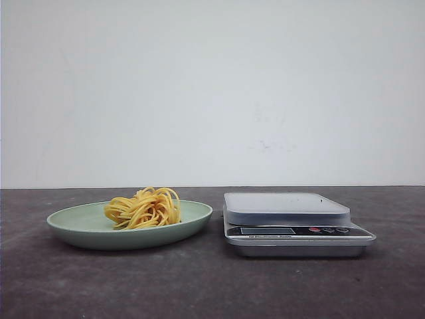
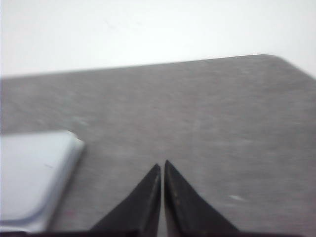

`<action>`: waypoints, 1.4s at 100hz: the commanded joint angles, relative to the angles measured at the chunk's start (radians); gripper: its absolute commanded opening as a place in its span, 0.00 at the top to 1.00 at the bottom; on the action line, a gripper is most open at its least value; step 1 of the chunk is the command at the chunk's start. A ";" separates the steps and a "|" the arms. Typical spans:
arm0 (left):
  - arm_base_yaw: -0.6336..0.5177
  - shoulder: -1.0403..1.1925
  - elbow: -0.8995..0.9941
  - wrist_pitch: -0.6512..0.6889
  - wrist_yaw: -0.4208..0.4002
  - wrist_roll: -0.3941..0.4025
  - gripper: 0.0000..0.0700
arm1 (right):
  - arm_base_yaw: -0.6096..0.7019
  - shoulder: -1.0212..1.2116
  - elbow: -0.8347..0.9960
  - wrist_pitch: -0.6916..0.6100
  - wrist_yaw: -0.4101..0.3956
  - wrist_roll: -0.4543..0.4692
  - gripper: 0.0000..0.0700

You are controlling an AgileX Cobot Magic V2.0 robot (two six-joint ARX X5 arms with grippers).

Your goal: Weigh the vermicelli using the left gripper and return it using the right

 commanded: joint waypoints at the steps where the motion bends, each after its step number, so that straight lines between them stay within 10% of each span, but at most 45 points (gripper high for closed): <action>1: 0.001 0.002 0.025 0.047 0.027 -0.194 0.98 | 0.000 -0.002 0.064 0.000 -0.021 0.149 1.00; 31: 0.000 0.290 0.457 -0.066 0.022 -0.178 0.95 | 0.000 0.203 0.491 -0.219 -0.066 0.126 0.98; 47: 0.000 0.465 0.654 -0.103 0.103 -0.161 0.23 | 0.000 0.327 0.625 -0.252 -0.134 0.094 0.31; 78: -0.077 0.781 0.917 -0.162 0.175 -0.111 0.33 | 0.001 0.471 0.816 -0.351 -0.188 0.026 0.31; 140: -0.550 1.524 1.006 -0.184 -0.119 -0.132 0.30 | 0.006 0.607 0.966 -0.526 -0.214 -0.050 0.31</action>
